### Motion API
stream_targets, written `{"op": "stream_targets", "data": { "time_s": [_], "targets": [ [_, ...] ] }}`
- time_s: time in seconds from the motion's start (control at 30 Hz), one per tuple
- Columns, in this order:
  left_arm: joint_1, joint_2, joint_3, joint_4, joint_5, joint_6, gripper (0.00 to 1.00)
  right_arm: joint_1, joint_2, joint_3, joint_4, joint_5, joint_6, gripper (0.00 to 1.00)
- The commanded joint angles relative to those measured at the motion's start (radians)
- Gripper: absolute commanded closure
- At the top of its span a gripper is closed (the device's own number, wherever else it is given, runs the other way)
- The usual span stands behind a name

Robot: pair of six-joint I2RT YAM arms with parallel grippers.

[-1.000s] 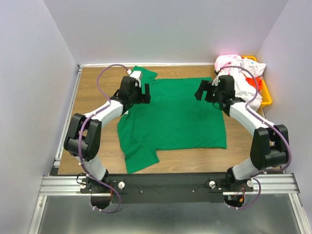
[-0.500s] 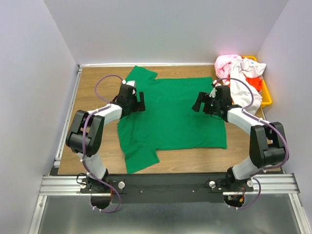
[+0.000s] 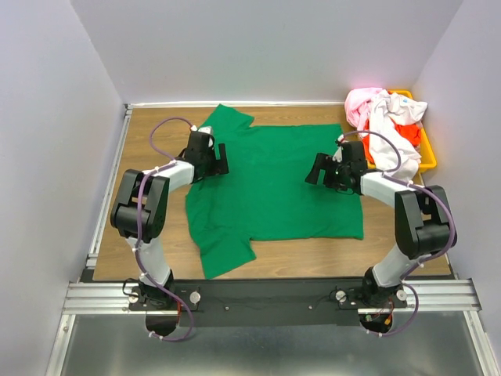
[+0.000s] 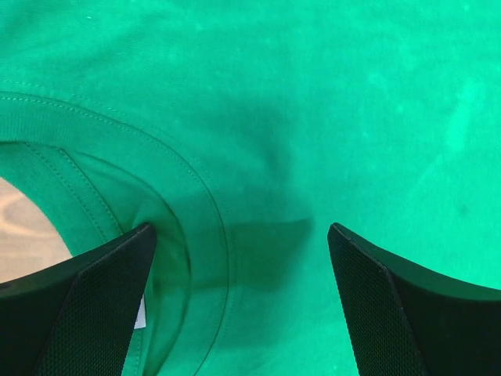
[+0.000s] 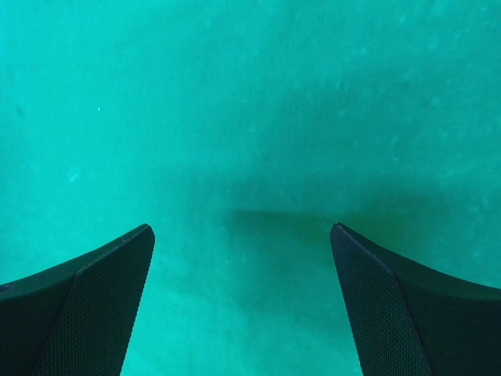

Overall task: Fold and stack the t-shirts
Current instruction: Fold the tshirt

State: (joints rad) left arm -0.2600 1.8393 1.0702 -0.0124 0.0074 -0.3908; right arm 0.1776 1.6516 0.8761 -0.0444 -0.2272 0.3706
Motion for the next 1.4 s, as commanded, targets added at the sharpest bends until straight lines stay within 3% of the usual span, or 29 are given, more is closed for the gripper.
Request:
{"op": "stream_targets", "data": {
  "time_s": [0.0,0.5,0.9,1.13,1.37],
  "targets": [
    [0.018,0.049,0.056,-0.060,-0.012,0.007,0.02,0.008,0.039,0.004,0.023,-0.038,0.019,0.00],
    [0.085,0.169,0.229,-0.136,0.029,0.047,0.02,0.017,0.161,0.103,0.021,-0.080,0.050,0.00],
    [0.114,0.189,0.404,-0.235,0.000,0.075,0.02,0.046,0.140,0.133,0.018,-0.106,0.068,0.00],
    [-0.002,0.040,0.257,-0.213,-0.147,0.038,0.02,0.059,0.014,0.098,0.002,-0.097,0.056,0.00],
    [-0.140,-0.028,0.067,-0.126,-0.126,-0.045,0.02,0.082,-0.052,0.049,-0.008,-0.077,0.048,0.00]
  ]
}}
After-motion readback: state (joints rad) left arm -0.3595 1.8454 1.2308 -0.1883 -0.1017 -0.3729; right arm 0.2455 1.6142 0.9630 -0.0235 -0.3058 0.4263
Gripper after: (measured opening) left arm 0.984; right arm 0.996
